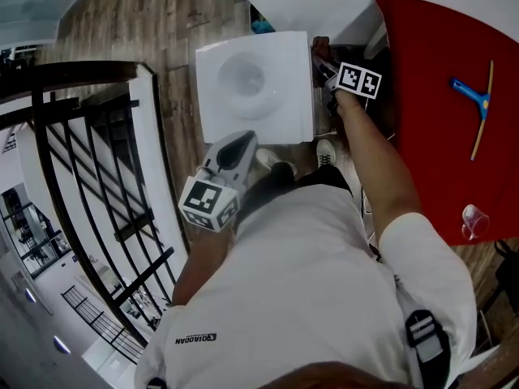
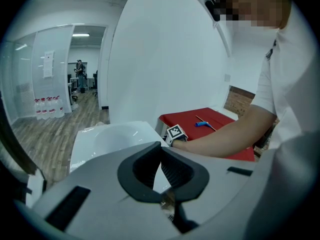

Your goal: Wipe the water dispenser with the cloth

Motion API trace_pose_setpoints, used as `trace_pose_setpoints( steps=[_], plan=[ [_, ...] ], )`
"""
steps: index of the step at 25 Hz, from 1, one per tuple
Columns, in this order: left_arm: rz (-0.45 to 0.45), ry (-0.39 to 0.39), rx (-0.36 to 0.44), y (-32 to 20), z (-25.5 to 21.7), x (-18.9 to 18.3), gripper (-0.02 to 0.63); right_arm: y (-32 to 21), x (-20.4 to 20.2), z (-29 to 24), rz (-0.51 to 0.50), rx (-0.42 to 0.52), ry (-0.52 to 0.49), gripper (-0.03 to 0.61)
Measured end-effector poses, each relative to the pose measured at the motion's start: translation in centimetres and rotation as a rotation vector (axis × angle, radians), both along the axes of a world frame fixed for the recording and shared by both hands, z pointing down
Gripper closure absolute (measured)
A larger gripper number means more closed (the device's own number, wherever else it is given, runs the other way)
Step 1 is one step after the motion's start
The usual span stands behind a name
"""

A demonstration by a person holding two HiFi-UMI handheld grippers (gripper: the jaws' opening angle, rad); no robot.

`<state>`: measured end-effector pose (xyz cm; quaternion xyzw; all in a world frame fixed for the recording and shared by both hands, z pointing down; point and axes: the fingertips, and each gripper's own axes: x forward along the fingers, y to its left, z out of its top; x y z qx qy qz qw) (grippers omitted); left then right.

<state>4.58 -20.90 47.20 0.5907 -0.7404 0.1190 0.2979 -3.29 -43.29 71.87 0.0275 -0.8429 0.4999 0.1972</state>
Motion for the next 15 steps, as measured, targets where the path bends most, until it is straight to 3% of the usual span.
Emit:
trace_pose_setpoints(
  steps=[7,15],
  plan=[
    [-0.021,0.005,-0.017,1.1,0.8,0.3,0.617,0.3,0.3,5.2,-0.007,-0.003,0.110,0.492],
    [-0.024,0.004,-0.027,1.5,0.9,0.6,0.617,0.2,0.5,7.6,0.005,0.031,0.199,0.492]
  ],
)
